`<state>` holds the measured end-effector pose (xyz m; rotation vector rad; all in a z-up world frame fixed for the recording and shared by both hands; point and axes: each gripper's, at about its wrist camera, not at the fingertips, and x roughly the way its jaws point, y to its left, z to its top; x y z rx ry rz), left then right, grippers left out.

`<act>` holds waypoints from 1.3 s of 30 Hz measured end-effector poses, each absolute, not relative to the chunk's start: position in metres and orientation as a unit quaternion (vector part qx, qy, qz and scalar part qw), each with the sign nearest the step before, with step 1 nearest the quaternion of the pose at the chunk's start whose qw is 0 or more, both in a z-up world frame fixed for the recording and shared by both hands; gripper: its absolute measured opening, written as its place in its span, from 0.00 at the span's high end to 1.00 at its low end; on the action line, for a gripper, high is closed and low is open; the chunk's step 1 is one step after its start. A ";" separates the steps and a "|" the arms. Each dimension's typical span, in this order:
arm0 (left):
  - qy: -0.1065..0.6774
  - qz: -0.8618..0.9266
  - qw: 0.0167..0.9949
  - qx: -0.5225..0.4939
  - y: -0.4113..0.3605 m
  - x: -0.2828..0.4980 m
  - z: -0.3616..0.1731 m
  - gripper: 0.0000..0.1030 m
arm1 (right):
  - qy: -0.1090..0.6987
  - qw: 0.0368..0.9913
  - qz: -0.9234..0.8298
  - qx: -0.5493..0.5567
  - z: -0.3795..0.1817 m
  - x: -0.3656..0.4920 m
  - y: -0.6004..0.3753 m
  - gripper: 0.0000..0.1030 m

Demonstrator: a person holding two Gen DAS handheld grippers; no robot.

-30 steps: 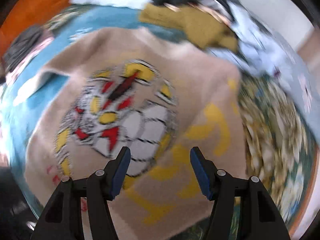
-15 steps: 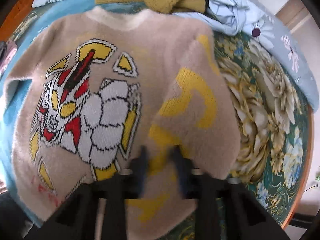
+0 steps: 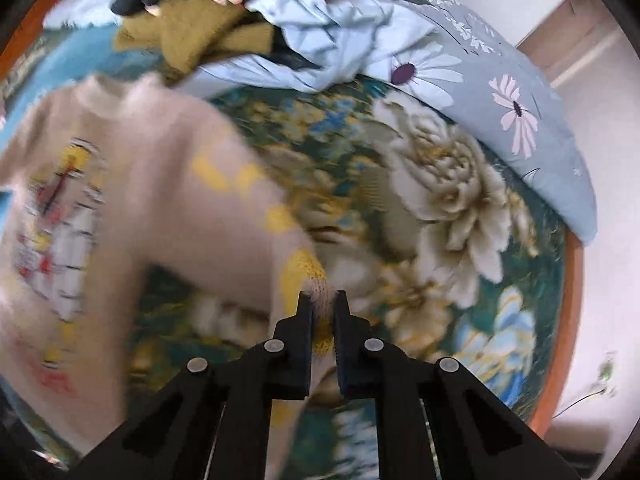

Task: Fold clothes

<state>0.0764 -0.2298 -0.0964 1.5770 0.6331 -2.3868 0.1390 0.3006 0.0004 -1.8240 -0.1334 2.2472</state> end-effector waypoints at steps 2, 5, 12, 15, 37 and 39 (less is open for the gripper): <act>0.228 -0.806 0.091 0.539 -0.229 0.076 -0.100 0.97 | -0.043 0.127 0.769 -0.626 -0.005 0.136 0.312 0.91; 0.243 -0.800 0.067 0.545 -0.223 0.074 -0.106 0.90 | -0.038 0.135 0.767 -0.626 -0.014 0.132 0.330 0.91; 0.194 -0.781 0.014 0.594 -0.187 0.070 -0.136 0.56 | -0.019 0.106 0.804 -0.585 0.018 0.123 0.324 0.45; 0.170 -0.770 -0.009 0.615 -0.171 0.068 -0.150 0.51 | 0.002 0.122 0.835 -0.537 0.043 0.133 0.312 0.45; 0.128 -0.696 -0.085 0.701 -0.127 0.089 -0.196 0.87 | 0.322 -0.087 0.699 -0.633 -0.100 0.183 0.204 0.69; 0.125 -0.689 -0.092 0.708 -0.123 0.093 -0.193 0.88 | 0.315 -0.085 0.700 -0.635 -0.098 0.183 0.201 0.79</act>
